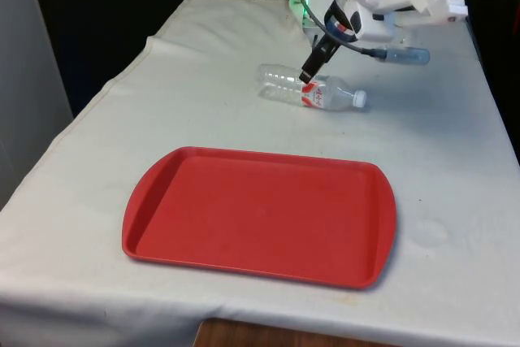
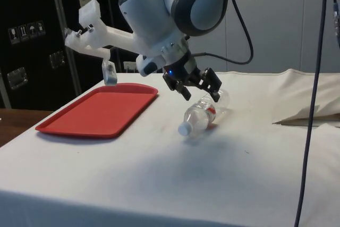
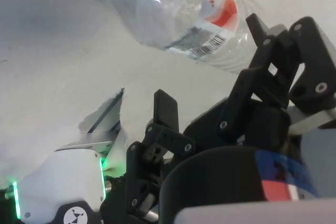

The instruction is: Place the bottle upright on the tray.

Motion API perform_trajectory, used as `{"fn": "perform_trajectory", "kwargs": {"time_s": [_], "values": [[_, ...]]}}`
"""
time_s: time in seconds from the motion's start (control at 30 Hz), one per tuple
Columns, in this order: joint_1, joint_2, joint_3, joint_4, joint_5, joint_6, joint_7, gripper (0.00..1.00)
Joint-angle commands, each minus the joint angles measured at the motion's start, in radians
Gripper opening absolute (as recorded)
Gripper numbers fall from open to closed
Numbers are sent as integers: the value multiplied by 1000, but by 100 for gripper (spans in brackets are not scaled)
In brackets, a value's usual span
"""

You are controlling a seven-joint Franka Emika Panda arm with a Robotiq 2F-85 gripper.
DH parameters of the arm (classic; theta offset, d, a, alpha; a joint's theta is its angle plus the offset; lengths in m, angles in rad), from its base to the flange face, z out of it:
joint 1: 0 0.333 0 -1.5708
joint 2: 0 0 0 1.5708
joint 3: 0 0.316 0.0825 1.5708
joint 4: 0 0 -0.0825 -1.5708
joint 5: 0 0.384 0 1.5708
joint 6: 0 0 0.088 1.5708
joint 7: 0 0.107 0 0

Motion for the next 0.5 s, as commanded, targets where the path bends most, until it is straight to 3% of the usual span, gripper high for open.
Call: {"fn": "perform_trajectory", "kwargs": {"time_s": [0.0,0.47], "values": [[3,9,3,6,2,1,7,100],[4,63,23,36,-13,13,48,100]]}}
